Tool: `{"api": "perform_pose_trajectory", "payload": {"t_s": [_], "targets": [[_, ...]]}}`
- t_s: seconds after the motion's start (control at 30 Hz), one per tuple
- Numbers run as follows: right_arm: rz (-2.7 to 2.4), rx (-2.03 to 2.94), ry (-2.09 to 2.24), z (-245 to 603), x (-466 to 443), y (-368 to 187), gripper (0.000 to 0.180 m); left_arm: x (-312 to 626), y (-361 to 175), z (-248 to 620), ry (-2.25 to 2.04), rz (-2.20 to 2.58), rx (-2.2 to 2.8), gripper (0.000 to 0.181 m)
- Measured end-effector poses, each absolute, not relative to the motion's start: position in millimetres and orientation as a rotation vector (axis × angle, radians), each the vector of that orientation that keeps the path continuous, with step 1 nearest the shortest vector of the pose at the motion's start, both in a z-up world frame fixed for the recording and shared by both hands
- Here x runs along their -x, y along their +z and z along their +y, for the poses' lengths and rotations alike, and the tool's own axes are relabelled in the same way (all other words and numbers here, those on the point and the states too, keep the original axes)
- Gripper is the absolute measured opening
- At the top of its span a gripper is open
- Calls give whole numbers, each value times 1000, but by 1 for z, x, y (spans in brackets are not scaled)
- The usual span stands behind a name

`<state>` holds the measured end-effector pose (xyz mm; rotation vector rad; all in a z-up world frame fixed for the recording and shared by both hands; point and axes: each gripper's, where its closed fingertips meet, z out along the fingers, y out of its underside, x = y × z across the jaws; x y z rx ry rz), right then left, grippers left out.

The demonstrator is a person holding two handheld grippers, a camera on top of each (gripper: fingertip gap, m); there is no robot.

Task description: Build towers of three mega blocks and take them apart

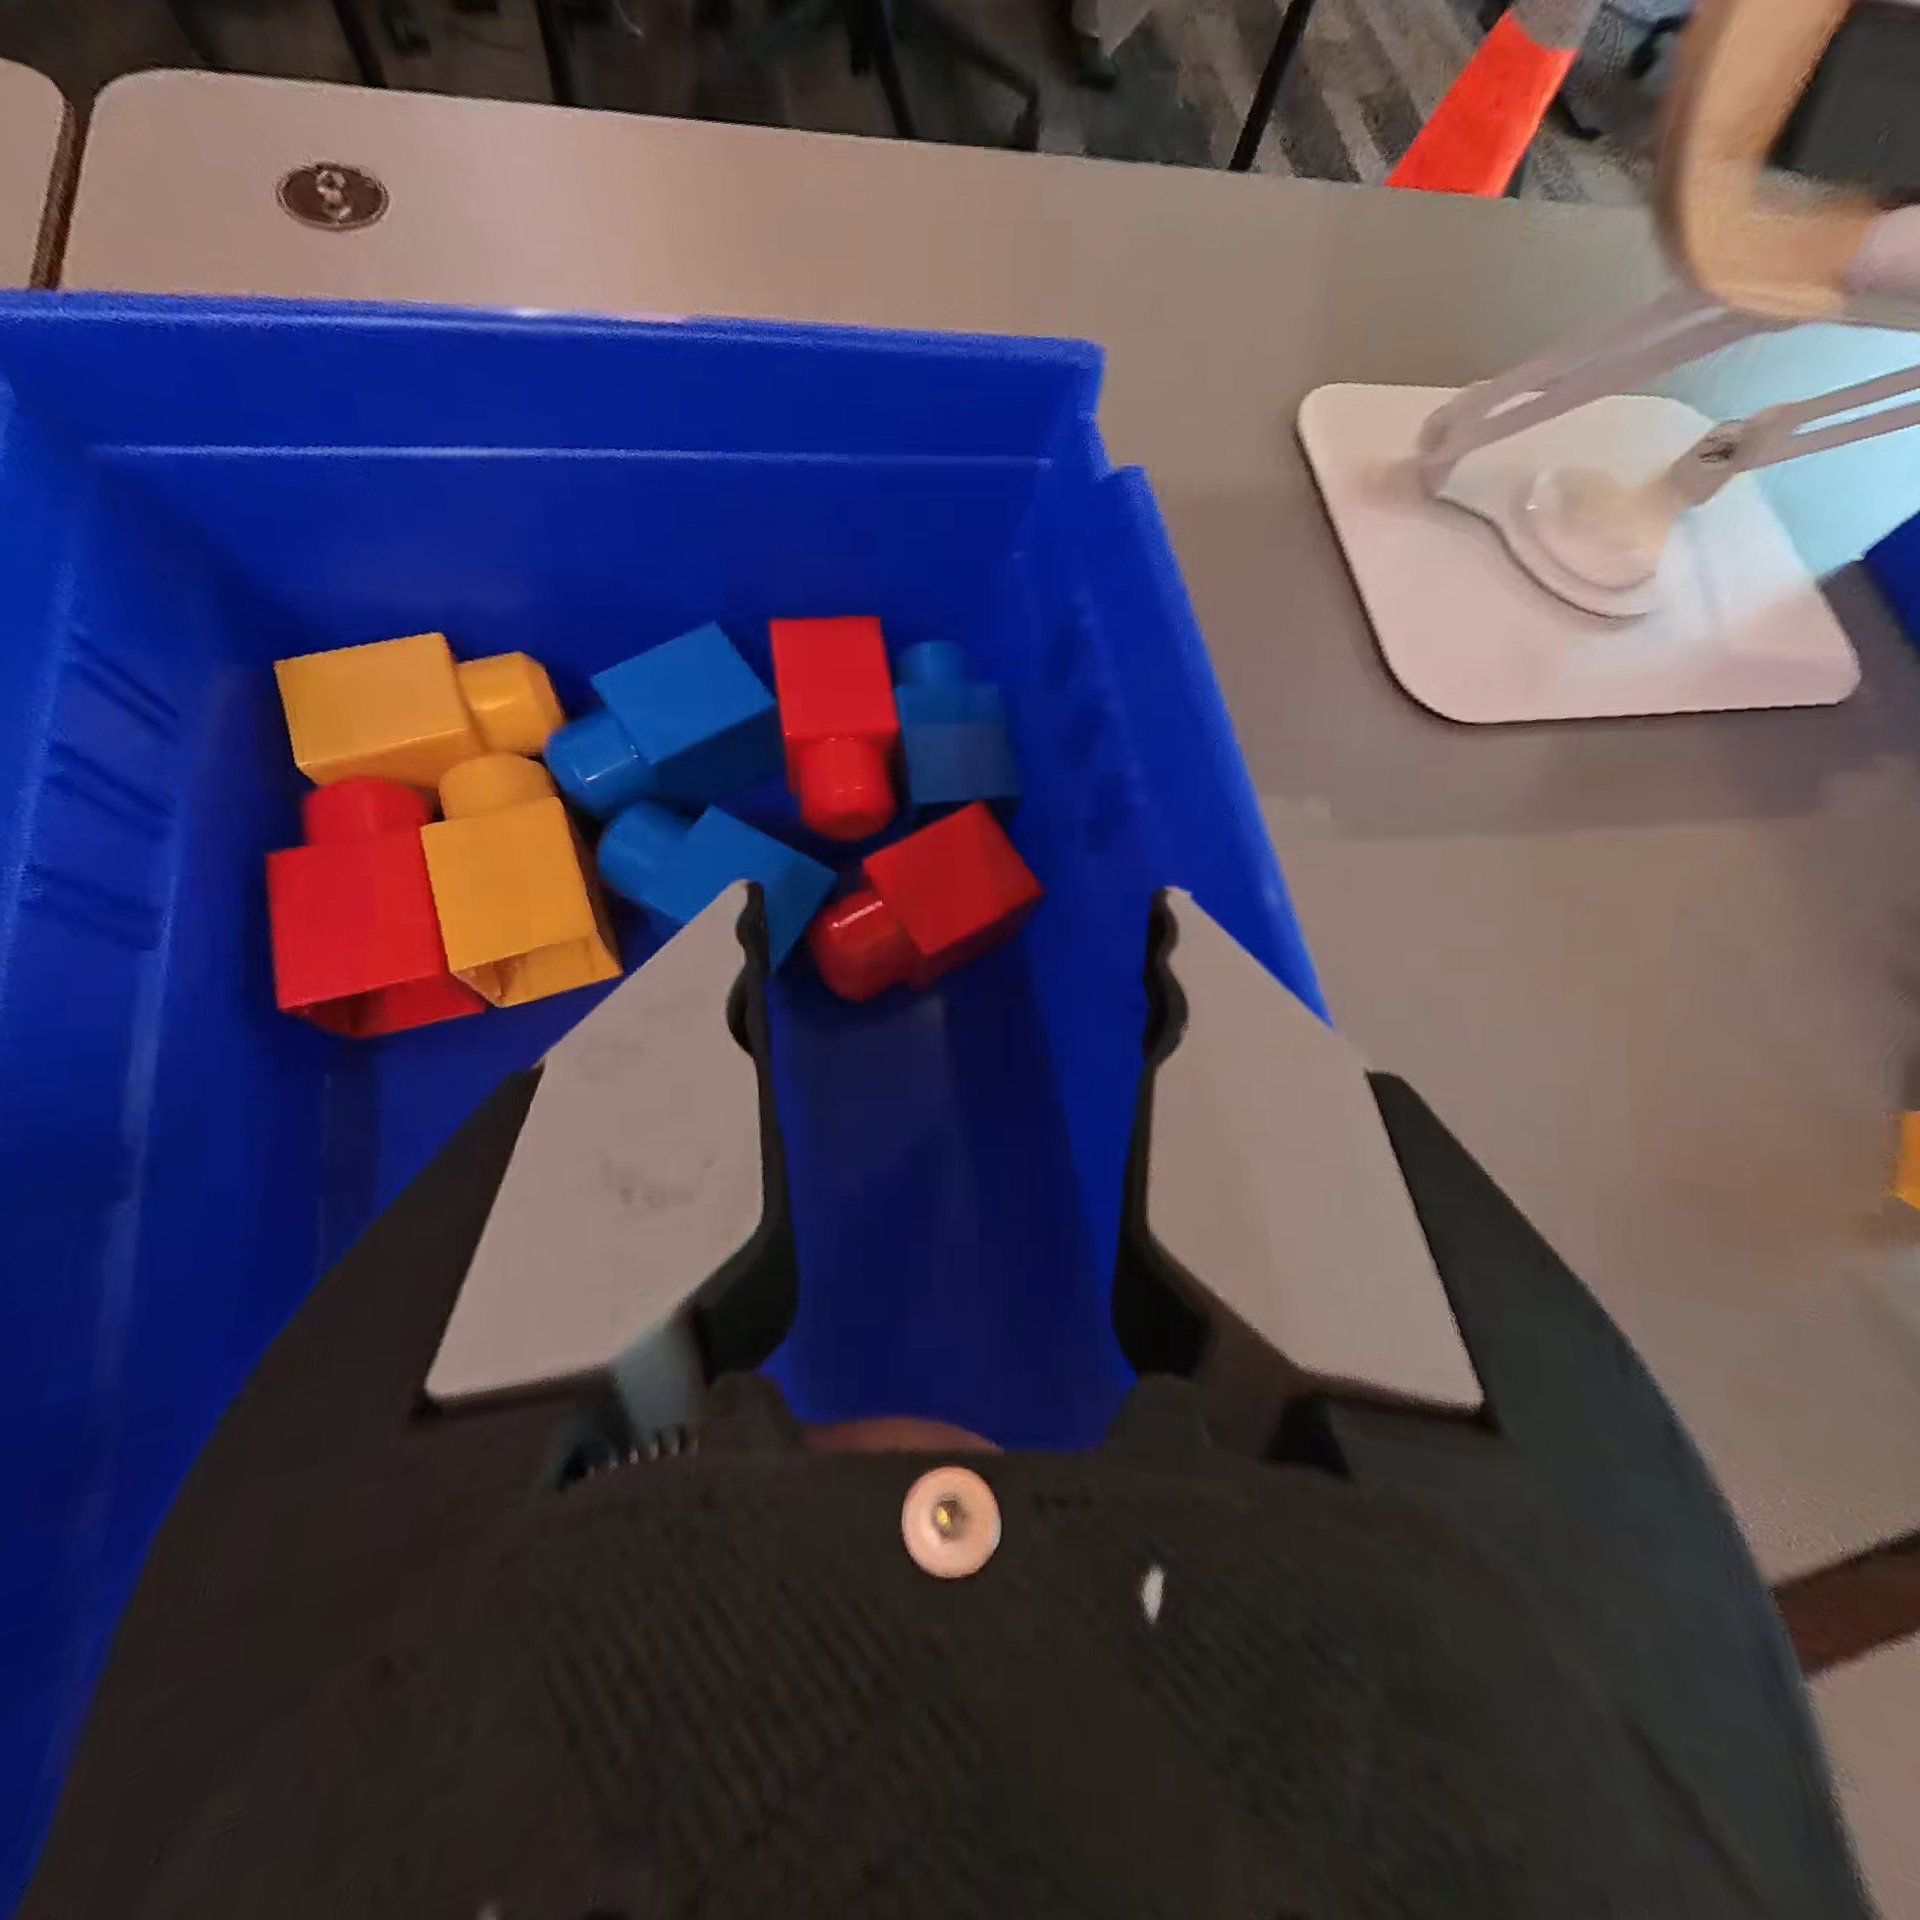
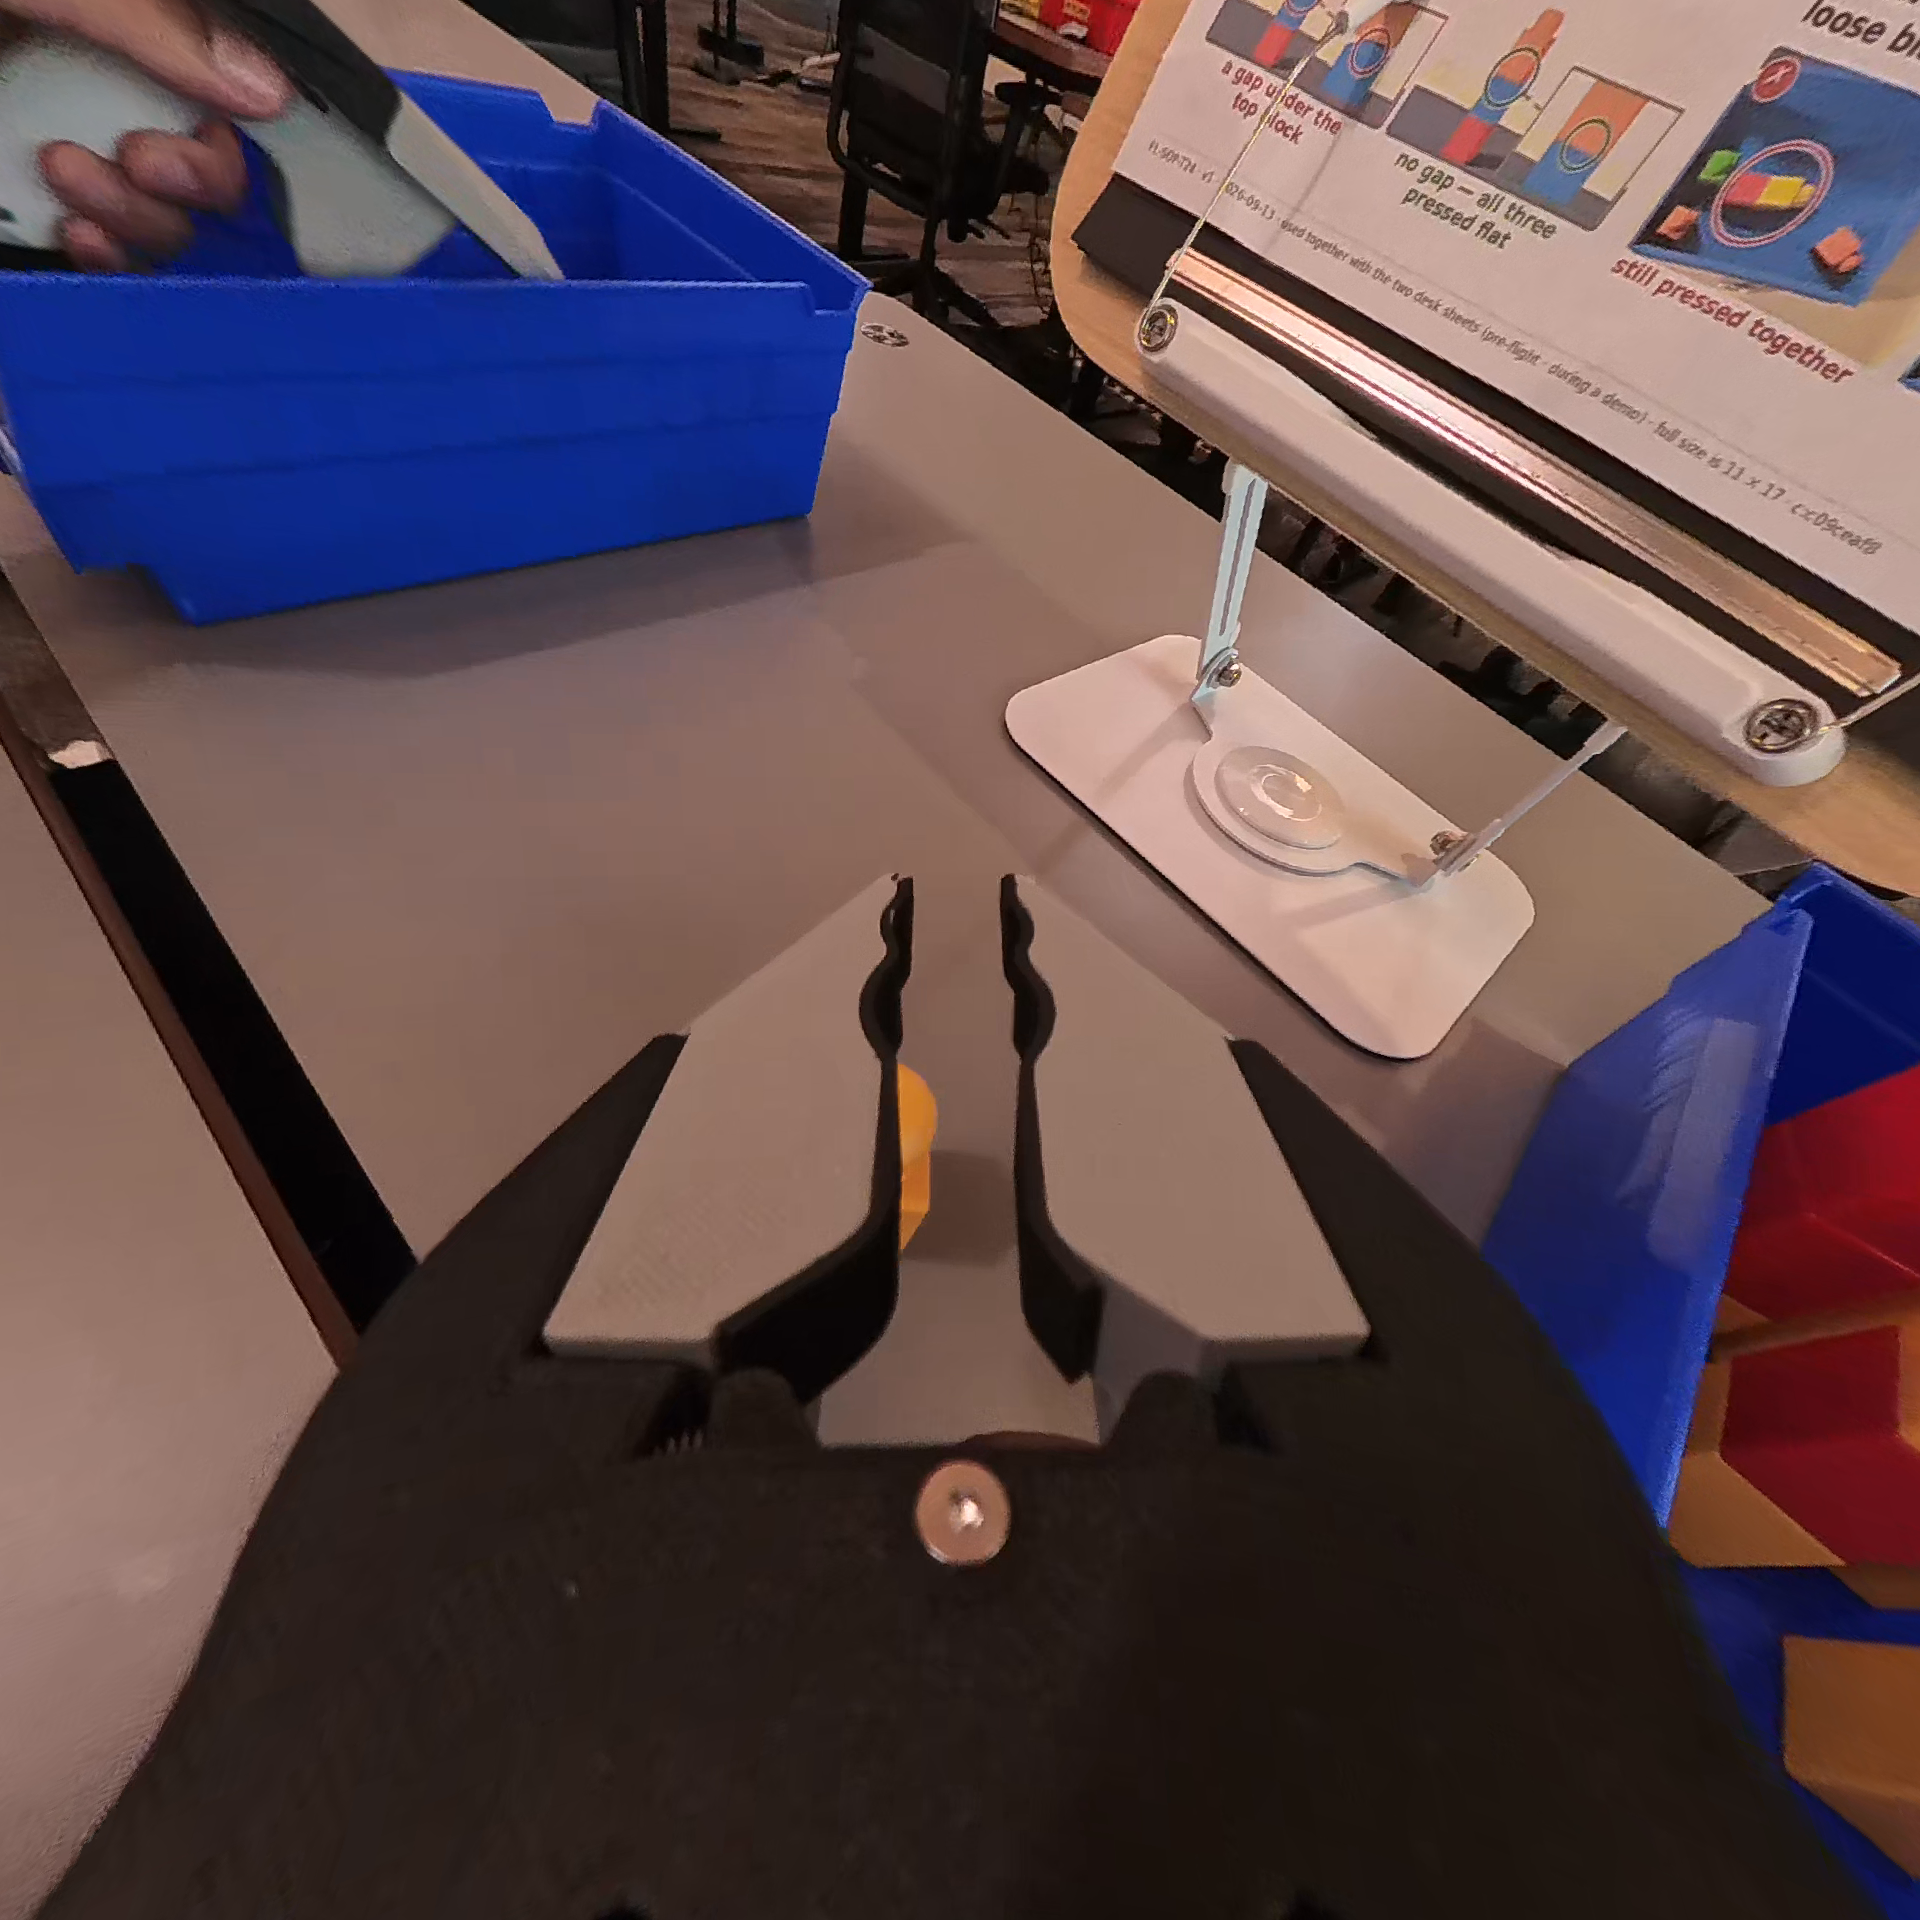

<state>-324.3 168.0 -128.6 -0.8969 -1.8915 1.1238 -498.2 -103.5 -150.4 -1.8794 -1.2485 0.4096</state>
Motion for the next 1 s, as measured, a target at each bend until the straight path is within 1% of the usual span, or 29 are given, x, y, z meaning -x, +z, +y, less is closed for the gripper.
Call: {"api": "perform_pose_trajectory", "payload": {"t_s": [0.13,0.23,0.27,0.37,0.4,0.47,0.5,0.53,0.57,0.6,0.73,1.0], "targets": [[-1887,900,1115,171,326,-129,13,513,-170,-97,315,-1227,1863,63],[-1896,902,1117,170,326,-130,14,520,-190,-94,291,-1191,1931,60],[-1899,898,1116,169,325,-130,14,523,-190,-94,329,-1152,1931,50],[-1905,882,1101,167,325,-131,13,520,-197,-88,314,-1031,1965,40],[-1910,878,1097,166,325,-132,14,512,-204,-82,234,-1007,2010,46],[-1920,873,1090,164,324,-133,14,501,-226,-90,215,-1004,2166,55],[-1921,868,1091,163,324,-132,14,502,-225,-93,294,-967,2176,48],[-1918,863,1093,162,323,-131,14,500,-227,-95,331,-937,2216,47],[-1914,856,1095,161,322,-130,14,501,-228,-98,365,-926,2249,39],[-1912,850,1095,160,322,-129,14,501,-226,-99,392,-914,2255,35],[-1918,845,1083,158,321,-132,14,507,-209,-101,443,-916,2180,35],[-1932,865,1079,159,324,-141,13,517,-147,-116,489,-945,1788,35]]}}
